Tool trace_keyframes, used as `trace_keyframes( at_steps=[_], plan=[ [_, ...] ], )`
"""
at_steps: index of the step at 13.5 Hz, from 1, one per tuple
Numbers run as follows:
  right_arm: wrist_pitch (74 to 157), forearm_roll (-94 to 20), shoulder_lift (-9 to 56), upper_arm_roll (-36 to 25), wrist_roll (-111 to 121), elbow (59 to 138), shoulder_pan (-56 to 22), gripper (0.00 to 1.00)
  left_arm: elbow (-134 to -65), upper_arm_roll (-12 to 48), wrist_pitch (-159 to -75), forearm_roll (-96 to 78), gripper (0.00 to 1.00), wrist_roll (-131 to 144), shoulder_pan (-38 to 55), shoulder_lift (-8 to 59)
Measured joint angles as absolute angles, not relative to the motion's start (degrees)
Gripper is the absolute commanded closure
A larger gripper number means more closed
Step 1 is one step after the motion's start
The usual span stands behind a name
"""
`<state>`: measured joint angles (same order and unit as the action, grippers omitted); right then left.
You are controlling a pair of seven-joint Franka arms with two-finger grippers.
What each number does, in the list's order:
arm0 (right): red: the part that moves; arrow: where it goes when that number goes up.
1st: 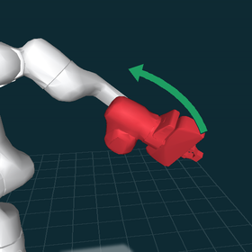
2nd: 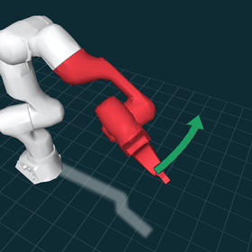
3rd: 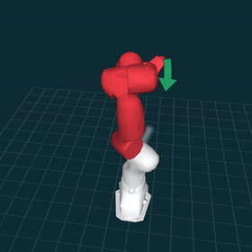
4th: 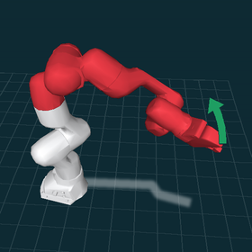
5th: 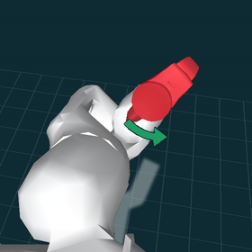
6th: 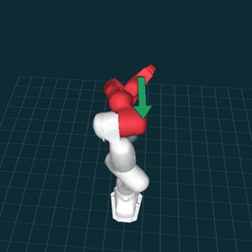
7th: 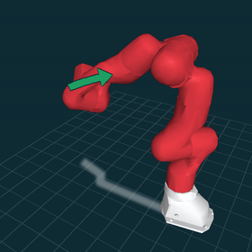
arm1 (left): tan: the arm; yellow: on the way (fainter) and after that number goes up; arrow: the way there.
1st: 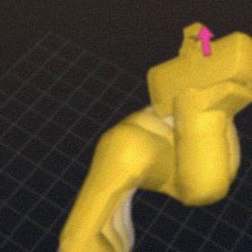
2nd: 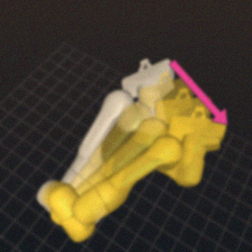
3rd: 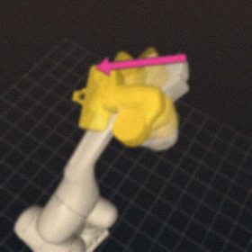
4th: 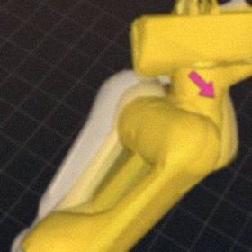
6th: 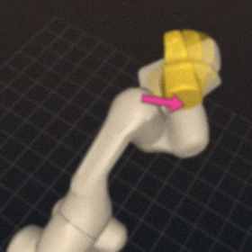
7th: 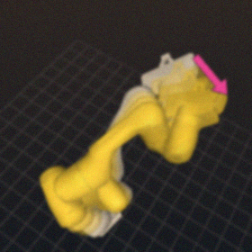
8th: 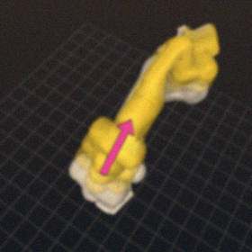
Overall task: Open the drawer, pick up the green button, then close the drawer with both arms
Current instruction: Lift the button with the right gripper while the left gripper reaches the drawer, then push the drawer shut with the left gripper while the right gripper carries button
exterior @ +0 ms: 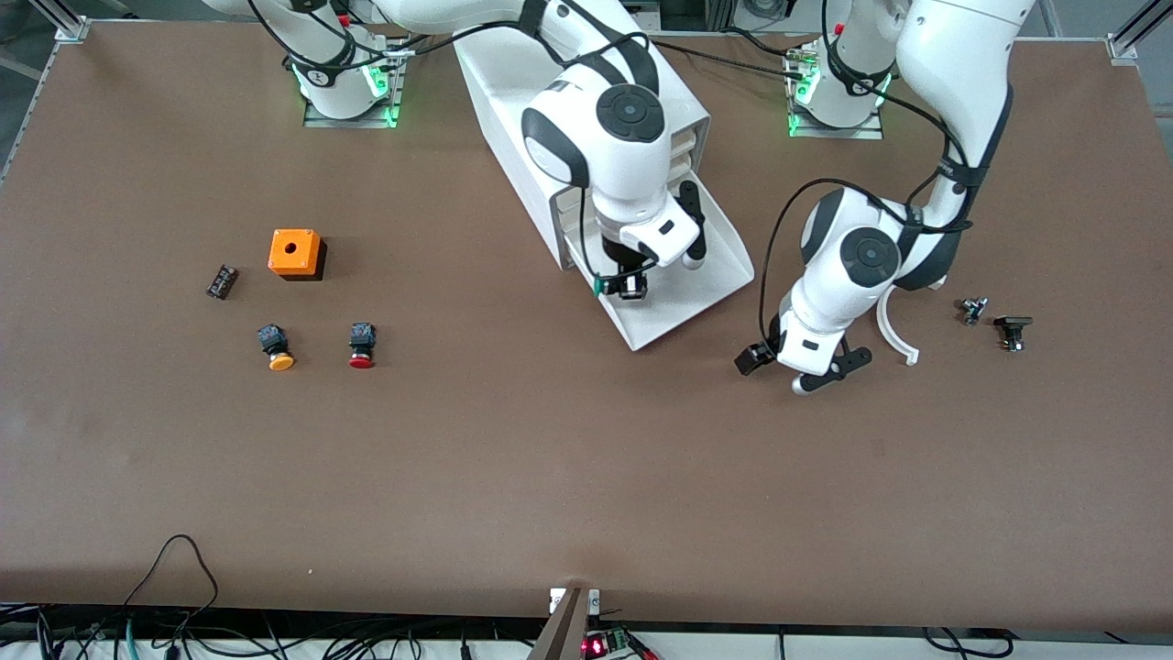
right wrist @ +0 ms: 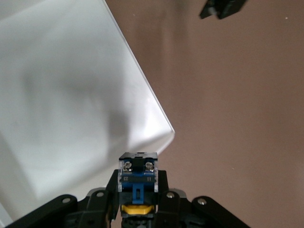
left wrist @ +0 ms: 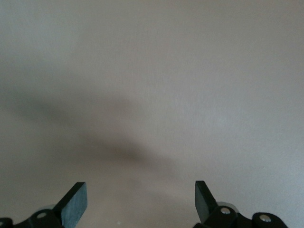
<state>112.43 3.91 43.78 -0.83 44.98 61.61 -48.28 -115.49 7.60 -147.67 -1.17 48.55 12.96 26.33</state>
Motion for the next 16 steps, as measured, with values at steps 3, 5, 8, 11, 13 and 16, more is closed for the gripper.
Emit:
trace_keyframes(
  at_steps=[3, 5, 8, 11, 13, 16],
  plan=[
    [111.5, 3.9, 43.1, -0.9, 51.8, 61.6, -44.2, 0.83, -119.5, 10.4, -152.6, -1.2, 0.00, 55.8, 13.4, 26.8],
    [111.4, 3.7, 43.2, -0.9, 55.3, 62.3, -41.8, 0.83, -120.5, 11.0, -153.6, -1.2, 0.00, 59.6, 14.4, 26.8],
    [111.4, 3.6, 43.2, -0.8, 57.6, 64.6, -38.9, 0.82, -121.3, 12.3, -153.7, -1.2, 0.00, 63.7, 14.5, 26.8],
    [111.9, 2.3, 43.0, -0.8, 59.5, 67.5, -35.8, 0.82, -122.9, 15.9, -153.5, -1.2, 0.00, 70.9, 14.5, 26.3],
    [112.9, 1.9, 43.0, -0.8, 64.4, 69.2, -33.5, 0.82, -124.1, 19.0, -151.3, -1.2, 0.00, 74.5, 14.6, 25.1],
    [114.2, 1.7, 42.9, -0.8, 69.5, 71.4, -31.0, 0.82, -124.7, 22.1, -144.7, -1.2, 0.00, 76.2, 14.7, 23.0]
  ],
)
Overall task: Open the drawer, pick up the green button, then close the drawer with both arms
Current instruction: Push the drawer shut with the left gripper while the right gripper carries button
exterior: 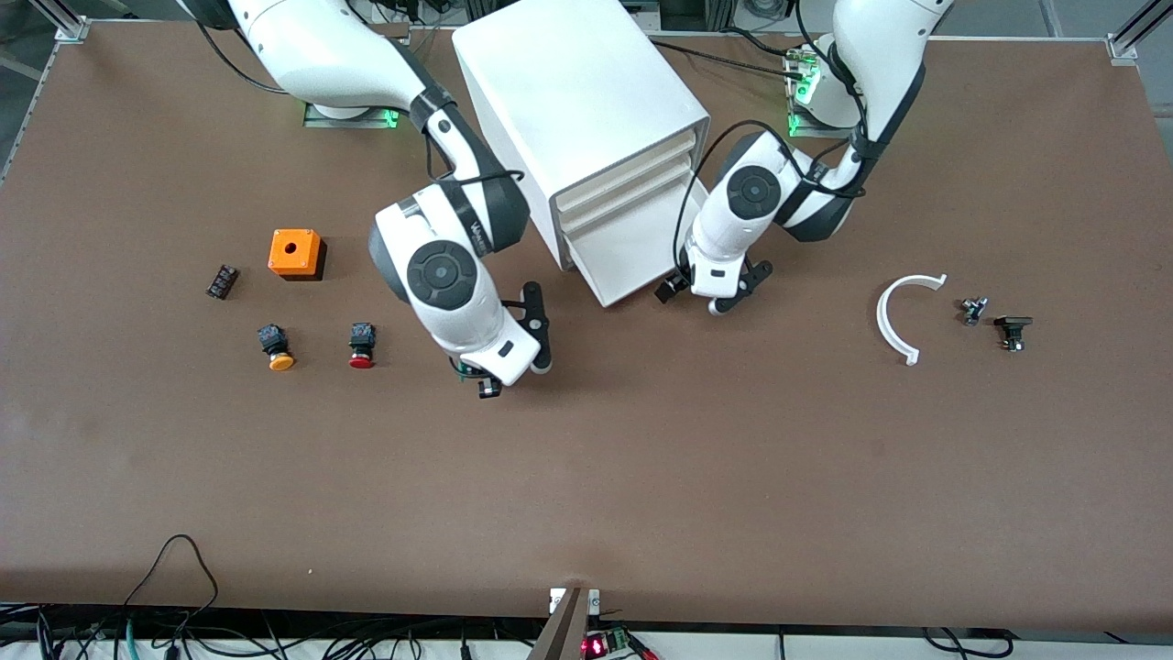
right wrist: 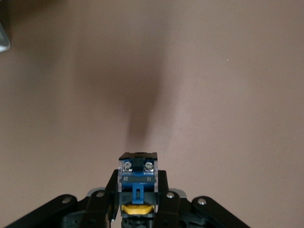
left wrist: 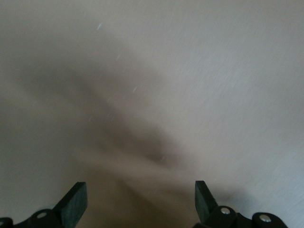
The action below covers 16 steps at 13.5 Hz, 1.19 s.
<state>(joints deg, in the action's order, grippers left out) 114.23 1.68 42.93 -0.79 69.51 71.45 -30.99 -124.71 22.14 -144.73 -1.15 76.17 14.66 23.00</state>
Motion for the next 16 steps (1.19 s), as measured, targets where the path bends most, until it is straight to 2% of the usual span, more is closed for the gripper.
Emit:
trace_keyframes(
  at_steps=[5, 8, 16],
  plan=[
    [122.7, 1.7, 42.0, -0.8, 71.7, 79.3, -28.6, 0.82, -125.4, 26.2, -141.2, -1.2, 0.00, 81.8, 14.6, 22.1],
    [125.0, 1.7, 40.7, -0.8, 72.1, 83.2, -27.0, 0.81, -126.0, 28.8, -139.8, -1.2, 0.00, 83.0, 14.7, 22.1],
    [136.0, 1.7, 39.3, -0.1, 75.1, 94.2, -25.9, 0.81, -126.3, 31.6, -138.1, -1.2, 0.00, 83.0, 15.3, 22.1]
  ],
)
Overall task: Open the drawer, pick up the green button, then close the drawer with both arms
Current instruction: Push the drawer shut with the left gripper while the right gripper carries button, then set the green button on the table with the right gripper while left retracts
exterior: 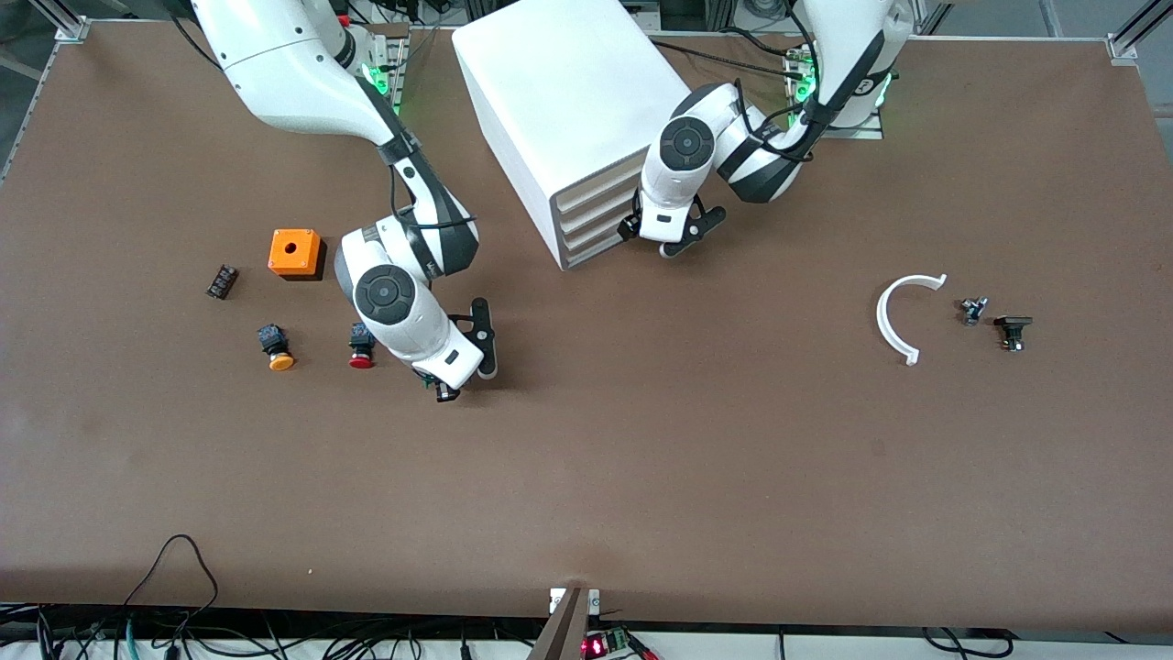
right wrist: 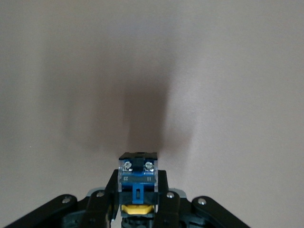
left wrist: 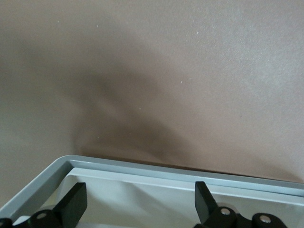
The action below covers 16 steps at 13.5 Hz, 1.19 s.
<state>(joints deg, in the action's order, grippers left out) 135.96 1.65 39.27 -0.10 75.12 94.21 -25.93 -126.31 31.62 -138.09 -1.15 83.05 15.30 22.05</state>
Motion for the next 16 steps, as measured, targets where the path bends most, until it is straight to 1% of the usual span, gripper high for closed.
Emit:
trace_keyframes(
  at_steps=[3, 4, 5, 6, 7, 8, 11, 13, 14, 16],
  plan=[
    [136.6, 1.7, 39.2, -0.1, 82.0, 95.0, -25.9, 0.81, -126.3, 31.9, -137.4, -1.2, 0.00, 83.0, 15.3, 22.1],
    [136.6, 1.6, 39.2, -0.1, 84.2, 95.1, -25.8, 0.79, -126.3, 31.9, -137.4, -1.2, 0.00, 83.1, 15.3, 22.0],
    [136.6, 1.6, 39.1, -0.1, 86.2, 95.1, -25.6, 0.76, -126.1, 31.9, -137.5, -1.2, 0.00, 83.1, 15.1, 22.0],
    [136.5, 1.6, 39.1, -0.1, 87.8, 95.3, -25.5, 0.59, -125.7, 31.7, -137.9, -1.2, 0.00, 83.1, 14.7, 21.8],
    [136.5, 1.6, 39.1, -0.1, 88.7, 95.6, -25.5, 0.36, -124.5, 31.4, -138.4, -1.1, 0.00, 83.1, 14.3, 21.2],
    [136.5, 1.6, 39.1, -0.1, 88.9, 96.0, -25.5, 0.00, -122.8, 30.3, -138.6, -1.1, 0.00, 83.1, 13.6, 20.3],
    [136.5, 1.6, 39.0, 0.0, 88.9, 96.4, -25.4, 0.00, -116.1, 23.5, -138.4, -0.2, 0.00, 81.8, 9.8, 17.1],
    [136.1, 1.4, 37.8, 0.3, 87.7, 96.4, -25.3, 0.00, -112.8, 20.6, -136.1, -0.1, 0.00, 73.7, 6.5, 15.3],
    [135.4, 1.3, 36.6, 0.6, 86.4, 96.4, -25.3, 0.00, -111.6, 20.1, -133.1, -0.1, 0.00, 68.2, 5.1, 14.3],
    [132.5, 1.3, 32.8, 1.4, 82.9, 96.1, -25.3, 0.00, -107.0, 18.3, -123.3, 0.0, 0.00, 57.7, 3.4, 12.2]
  ],
)
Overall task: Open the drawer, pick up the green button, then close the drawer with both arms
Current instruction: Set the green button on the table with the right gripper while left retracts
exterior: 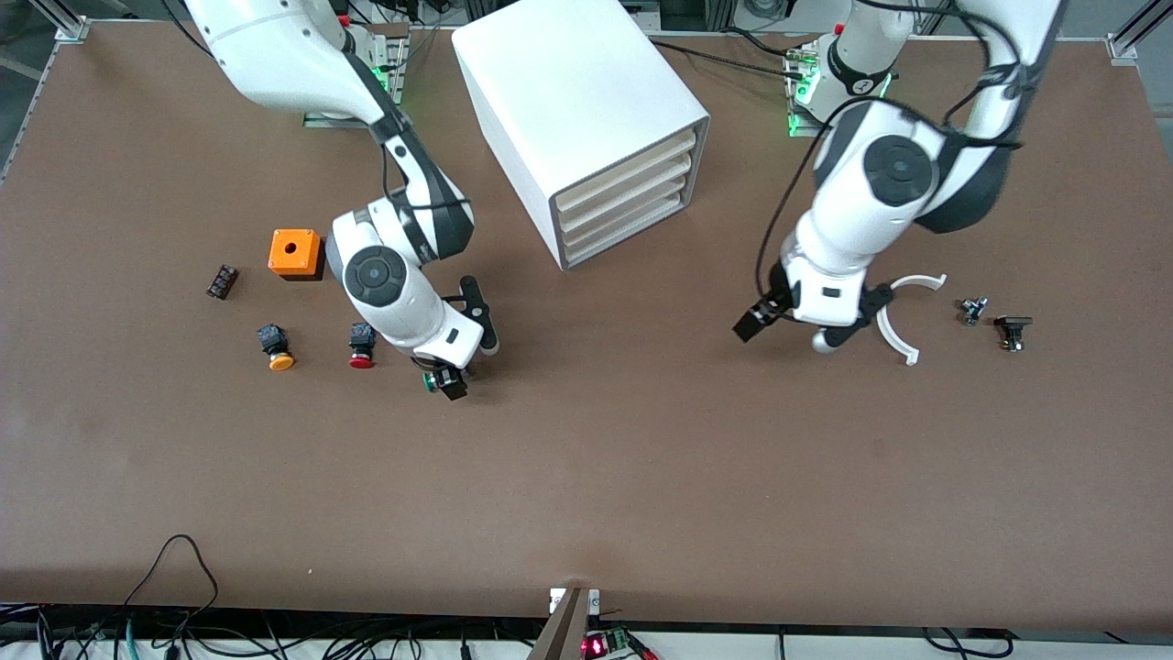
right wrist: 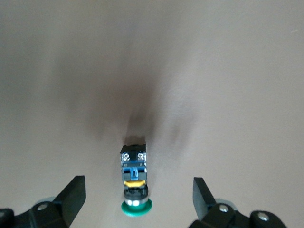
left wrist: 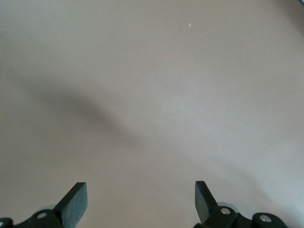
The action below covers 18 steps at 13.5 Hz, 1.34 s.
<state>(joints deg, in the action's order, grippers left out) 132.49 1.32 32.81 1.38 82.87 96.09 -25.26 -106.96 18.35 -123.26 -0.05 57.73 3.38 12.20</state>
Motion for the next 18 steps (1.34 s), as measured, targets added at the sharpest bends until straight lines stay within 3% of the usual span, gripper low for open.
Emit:
trace_keyframes(
  at_steps=[3, 7, 11, 18],
  plan=[
    [130.0, 0.7, 26.7, 1.6, 78.3, 95.9, -25.2, 0.00, -98.0, 13.0, -107.7, 0.0, 0.00, 42.7, 2.9, 9.0],
    [128.8, -0.9, 20.4, 1.5, 68.8, 95.9, -24.8, 0.00, -92.8, 5.5, -96.9, 0.0, 0.00, 26.1, 2.6, 4.0],
    [128.7, -1.0, 16.6, 1.4, 46.3, 95.9, -24.2, 0.00, -92.3, 3.4, -91.9, 0.0, 0.00, 20.0, 1.9, -1.8],
    [122.4, -0.1, 15.8, 0.6, 11.5, 96.4, -18.4, 0.00, -92.7, 3.7, -91.6, 0.0, 0.00, 18.5, 2.1, -1.5]
  ],
)
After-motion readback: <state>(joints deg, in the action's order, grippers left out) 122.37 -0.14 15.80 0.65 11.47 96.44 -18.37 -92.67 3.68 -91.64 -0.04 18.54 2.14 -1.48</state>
